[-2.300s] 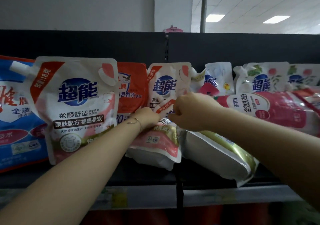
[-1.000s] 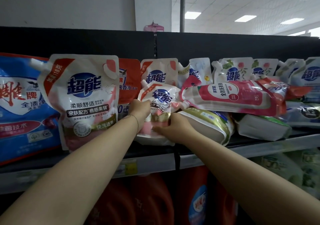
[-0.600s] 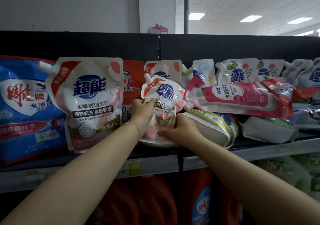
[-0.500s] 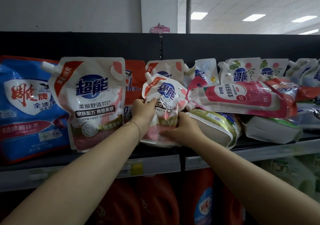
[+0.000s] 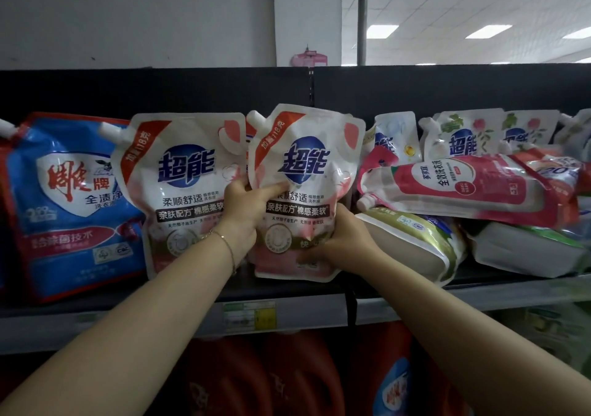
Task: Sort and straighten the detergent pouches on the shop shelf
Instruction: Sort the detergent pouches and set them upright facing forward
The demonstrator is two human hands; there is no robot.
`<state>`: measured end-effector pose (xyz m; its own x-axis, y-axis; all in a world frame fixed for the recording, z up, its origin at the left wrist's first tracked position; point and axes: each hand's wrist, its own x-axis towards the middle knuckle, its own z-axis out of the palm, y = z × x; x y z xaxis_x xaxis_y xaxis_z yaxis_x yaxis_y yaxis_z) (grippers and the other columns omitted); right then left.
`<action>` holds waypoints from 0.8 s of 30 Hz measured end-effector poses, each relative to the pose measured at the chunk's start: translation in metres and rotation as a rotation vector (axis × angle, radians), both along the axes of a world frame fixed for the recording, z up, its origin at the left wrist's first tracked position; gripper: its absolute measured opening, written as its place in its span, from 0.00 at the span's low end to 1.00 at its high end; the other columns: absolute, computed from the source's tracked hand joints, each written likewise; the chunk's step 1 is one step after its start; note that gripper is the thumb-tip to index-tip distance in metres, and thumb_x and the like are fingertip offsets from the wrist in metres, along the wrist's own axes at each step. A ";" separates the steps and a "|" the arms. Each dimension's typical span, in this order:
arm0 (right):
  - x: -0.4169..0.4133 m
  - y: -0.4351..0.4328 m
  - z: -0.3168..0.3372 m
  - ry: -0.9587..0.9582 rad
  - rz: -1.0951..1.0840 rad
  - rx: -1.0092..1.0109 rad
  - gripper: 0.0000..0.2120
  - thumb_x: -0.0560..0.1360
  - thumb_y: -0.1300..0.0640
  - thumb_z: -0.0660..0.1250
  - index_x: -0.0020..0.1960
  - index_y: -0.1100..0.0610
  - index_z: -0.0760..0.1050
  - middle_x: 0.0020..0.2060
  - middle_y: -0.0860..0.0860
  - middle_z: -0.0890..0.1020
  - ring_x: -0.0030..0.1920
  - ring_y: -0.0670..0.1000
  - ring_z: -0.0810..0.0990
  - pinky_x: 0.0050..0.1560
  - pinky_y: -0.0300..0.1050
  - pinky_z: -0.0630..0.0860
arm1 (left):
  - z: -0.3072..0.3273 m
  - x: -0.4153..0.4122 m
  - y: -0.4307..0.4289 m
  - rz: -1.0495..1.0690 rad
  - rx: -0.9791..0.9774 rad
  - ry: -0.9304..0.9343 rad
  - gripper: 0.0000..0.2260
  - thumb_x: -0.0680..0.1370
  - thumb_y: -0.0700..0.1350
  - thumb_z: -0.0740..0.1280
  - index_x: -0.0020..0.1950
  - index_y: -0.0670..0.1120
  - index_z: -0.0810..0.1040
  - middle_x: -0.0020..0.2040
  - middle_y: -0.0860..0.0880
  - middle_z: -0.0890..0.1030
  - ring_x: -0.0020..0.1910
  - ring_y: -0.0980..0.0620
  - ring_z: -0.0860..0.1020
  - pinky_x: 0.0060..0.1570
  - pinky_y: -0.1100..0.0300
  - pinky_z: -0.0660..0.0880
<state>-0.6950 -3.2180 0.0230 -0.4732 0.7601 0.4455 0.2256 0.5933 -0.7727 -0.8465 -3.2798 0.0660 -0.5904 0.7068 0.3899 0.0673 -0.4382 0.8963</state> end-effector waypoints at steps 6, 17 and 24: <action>-0.003 0.010 -0.002 -0.033 0.160 -0.128 0.45 0.51 0.54 0.85 0.61 0.50 0.64 0.56 0.49 0.78 0.56 0.49 0.79 0.52 0.49 0.81 | -0.003 -0.019 -0.014 0.034 0.021 0.002 0.10 0.68 0.35 0.75 0.48 0.44 0.81 0.46 0.44 0.85 0.47 0.42 0.83 0.48 0.48 0.80; -0.014 0.010 -0.003 0.237 0.242 -0.292 0.27 0.64 0.64 0.79 0.59 0.59 0.71 0.50 0.53 0.84 0.49 0.53 0.84 0.52 0.55 0.81 | -0.007 -0.029 -0.024 0.143 0.049 0.120 0.12 0.72 0.41 0.74 0.54 0.45 0.78 0.49 0.47 0.84 0.49 0.47 0.83 0.49 0.49 0.80; -0.015 -0.004 -0.004 -0.022 -0.023 -0.005 0.25 0.70 0.47 0.74 0.57 0.58 0.66 0.53 0.53 0.80 0.51 0.51 0.80 0.51 0.47 0.78 | -0.012 -0.028 -0.034 0.527 0.032 0.391 0.26 0.70 0.45 0.76 0.62 0.46 0.66 0.58 0.49 0.73 0.51 0.53 0.75 0.43 0.68 0.71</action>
